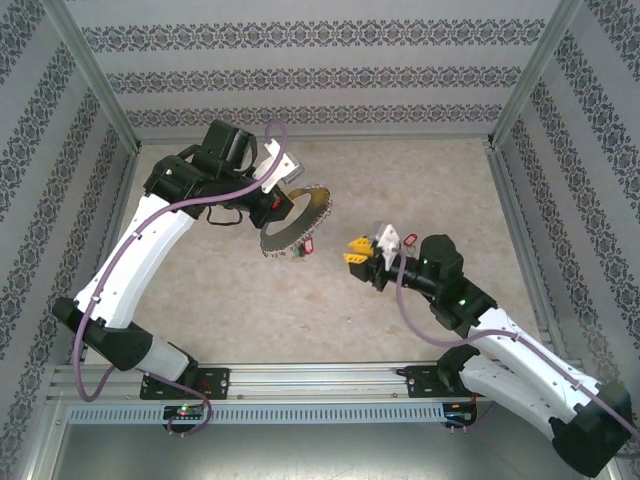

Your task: Put the keys on the keyring

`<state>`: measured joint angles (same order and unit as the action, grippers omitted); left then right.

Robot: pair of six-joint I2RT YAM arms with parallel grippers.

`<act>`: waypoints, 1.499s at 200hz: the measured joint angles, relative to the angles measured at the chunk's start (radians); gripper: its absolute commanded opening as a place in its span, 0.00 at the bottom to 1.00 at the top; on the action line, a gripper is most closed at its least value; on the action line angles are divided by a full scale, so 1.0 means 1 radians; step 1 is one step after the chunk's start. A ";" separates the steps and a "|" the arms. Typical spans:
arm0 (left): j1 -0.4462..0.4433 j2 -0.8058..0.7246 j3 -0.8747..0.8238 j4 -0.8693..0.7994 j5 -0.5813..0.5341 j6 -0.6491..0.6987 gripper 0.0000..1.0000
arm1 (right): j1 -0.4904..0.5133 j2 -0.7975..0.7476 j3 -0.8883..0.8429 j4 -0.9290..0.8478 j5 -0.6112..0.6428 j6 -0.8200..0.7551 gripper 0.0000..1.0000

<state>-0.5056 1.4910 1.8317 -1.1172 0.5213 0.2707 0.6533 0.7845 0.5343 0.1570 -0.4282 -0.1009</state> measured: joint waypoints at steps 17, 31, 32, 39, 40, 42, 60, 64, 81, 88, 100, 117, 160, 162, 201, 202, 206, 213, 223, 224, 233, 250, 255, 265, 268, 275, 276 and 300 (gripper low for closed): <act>-0.006 0.000 0.003 0.002 0.001 0.008 0.00 | 0.077 0.025 -0.005 0.061 0.060 -0.085 0.18; -0.008 0.000 0.009 0.002 0.002 0.012 0.00 | 0.123 0.060 -0.005 0.116 0.105 -0.132 0.17; -0.008 0.000 0.010 0.002 0.002 0.012 0.00 | 0.125 0.062 -0.005 0.119 0.108 -0.134 0.17; -0.009 0.000 0.014 0.002 0.002 0.014 0.00 | 0.145 0.080 -0.005 0.145 0.128 -0.152 0.15; -0.010 0.000 0.015 0.002 0.002 0.014 0.00 | 0.148 0.084 -0.005 0.150 0.132 -0.156 0.15; -0.010 0.000 0.016 0.003 0.002 0.014 0.00 | 0.152 0.089 -0.005 0.156 0.136 -0.162 0.15; -0.013 -0.001 0.025 0.005 0.005 0.014 0.00 | 0.198 0.132 -0.005 0.216 0.181 -0.200 0.15; -0.013 -0.003 0.026 0.007 0.006 0.014 0.00 | 0.205 0.138 -0.005 0.224 0.186 -0.208 0.15; -0.013 -0.011 0.026 0.010 0.009 0.014 0.00 | 0.235 0.163 -0.005 0.260 0.214 -0.230 0.15; -0.013 -0.015 0.026 0.010 0.010 0.015 0.00 | 0.247 0.173 -0.005 0.274 0.226 -0.238 0.16; -0.013 -0.023 0.026 0.011 0.012 0.018 0.00 | 0.264 0.190 -0.006 0.301 0.240 -0.246 0.16; -0.013 -0.034 0.026 0.014 0.021 0.018 0.00 | 0.281 0.218 -0.006 0.331 0.251 -0.247 0.17; -0.013 -0.045 0.026 0.040 0.039 0.018 0.00 | 0.311 0.301 -0.006 0.403 0.264 -0.235 0.23; -0.013 -0.045 0.026 0.042 0.039 0.018 0.00 | 0.312 0.304 -0.006 0.406 0.264 -0.235 0.23; -0.013 -0.047 0.026 0.055 0.048 0.018 0.00 | 0.340 0.377 -0.006 0.481 0.280 -0.201 0.26; -0.013 -0.047 0.026 0.056 0.049 0.018 0.00 | 0.340 0.379 -0.006 0.483 0.282 -0.200 0.26; -0.013 -0.047 0.026 0.056 0.050 0.018 0.00 | 0.343 0.385 -0.006 0.491 0.283 -0.194 0.26; -0.013 -0.047 0.026 0.056 0.052 0.018 0.00 | 0.344 0.396 -0.006 0.504 0.287 -0.188 0.27; -0.013 -0.047 0.026 0.056 0.054 0.018 0.00 | 0.344 0.415 -0.006 0.520 0.297 -0.180 0.28; -0.013 -0.047 0.026 0.056 0.054 0.018 0.00 | 0.344 0.416 -0.006 0.521 0.298 -0.179 0.28; -0.013 -0.047 0.026 0.056 0.054 0.018 0.00 | 0.344 0.433 -0.006 0.538 0.315 -0.171 0.29; -0.015 -0.047 0.026 0.057 0.054 0.018 0.00 | 0.344 0.457 -0.006 0.562 0.360 -0.158 0.30; -0.017 -0.047 0.026 0.057 0.054 0.018 0.00 | 0.344 0.462 -0.007 0.572 0.376 -0.156 0.30; -0.019 -0.047 0.026 0.057 0.054 0.018 0.00 | 0.344 0.469 -0.013 0.595 0.409 -0.148 0.30; -0.019 -0.047 0.026 0.057 0.054 0.018 0.00 | 0.344 0.470 -0.016 0.599 0.418 -0.146 0.31; -0.019 -0.047 0.026 0.057 0.054 0.018 0.00 | 0.344 0.470 -0.023 0.610 0.440 -0.140 0.31; -0.019 -0.047 0.026 0.057 0.054 0.018 0.00 | 0.344 0.470 -0.023 0.611 0.442 -0.140 0.31; -0.019 -0.047 0.026 0.057 0.054 0.018 0.00 | 0.344 0.470 -0.040 0.642 0.493 -0.129 0.30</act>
<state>-0.5247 1.4441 1.8572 -1.0603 0.5751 0.2886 0.9977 1.2545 0.4946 0.7990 0.0647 -0.2302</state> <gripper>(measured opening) 0.051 0.310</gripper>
